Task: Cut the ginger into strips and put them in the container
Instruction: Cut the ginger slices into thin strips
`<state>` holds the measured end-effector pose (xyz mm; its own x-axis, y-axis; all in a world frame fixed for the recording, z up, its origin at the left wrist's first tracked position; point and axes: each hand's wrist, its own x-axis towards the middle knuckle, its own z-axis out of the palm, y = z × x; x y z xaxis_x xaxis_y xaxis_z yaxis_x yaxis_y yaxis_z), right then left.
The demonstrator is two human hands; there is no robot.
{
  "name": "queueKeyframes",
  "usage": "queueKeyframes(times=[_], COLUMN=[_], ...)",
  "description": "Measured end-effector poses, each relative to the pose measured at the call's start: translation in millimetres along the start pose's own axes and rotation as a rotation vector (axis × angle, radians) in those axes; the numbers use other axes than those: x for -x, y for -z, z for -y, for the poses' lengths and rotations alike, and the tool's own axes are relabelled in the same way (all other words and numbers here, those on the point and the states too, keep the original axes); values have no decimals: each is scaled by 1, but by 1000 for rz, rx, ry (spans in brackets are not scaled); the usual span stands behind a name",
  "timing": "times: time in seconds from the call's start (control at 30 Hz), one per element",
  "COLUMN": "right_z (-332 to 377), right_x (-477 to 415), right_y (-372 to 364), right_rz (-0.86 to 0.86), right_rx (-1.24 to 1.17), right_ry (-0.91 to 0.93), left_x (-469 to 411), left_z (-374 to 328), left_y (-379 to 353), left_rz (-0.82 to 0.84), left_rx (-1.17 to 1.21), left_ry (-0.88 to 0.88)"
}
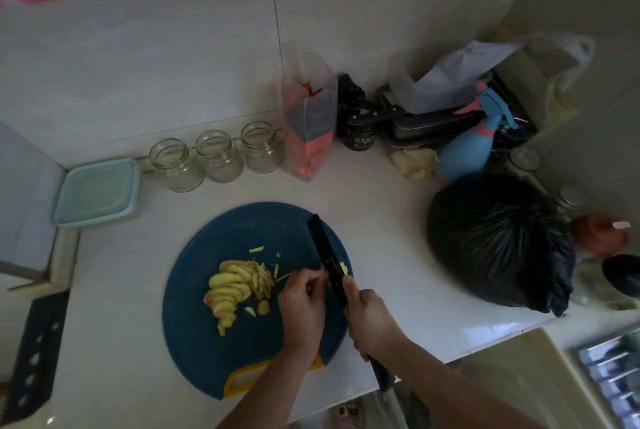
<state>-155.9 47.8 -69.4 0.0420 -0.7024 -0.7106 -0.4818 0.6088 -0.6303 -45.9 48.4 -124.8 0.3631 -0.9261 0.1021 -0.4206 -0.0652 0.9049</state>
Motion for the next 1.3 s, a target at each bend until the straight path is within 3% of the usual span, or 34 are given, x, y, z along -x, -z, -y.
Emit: queueKeyframes(times=[0.23,0.77,1.0,1.1,1.3], right_z=[4,14,4,-3,8], right_x=[-8,-30,-17,-8,4], right_y=[3,-12,3,11,16], right_rz=[38,-78,-6,23,-20], right_rx=[-88,31,104,60,-65], right_ry=[-66,114,69,46,192], left_x=[0,0,-3,-7,-24], left_z=[5,4,-5,-3,-6], left_y=[-1,0,7,19,59], left_rz=[-7,35,55,104,166], left_rx=[19,-21,-48,-70,-197], left_ry=[10,38,52,77,15])
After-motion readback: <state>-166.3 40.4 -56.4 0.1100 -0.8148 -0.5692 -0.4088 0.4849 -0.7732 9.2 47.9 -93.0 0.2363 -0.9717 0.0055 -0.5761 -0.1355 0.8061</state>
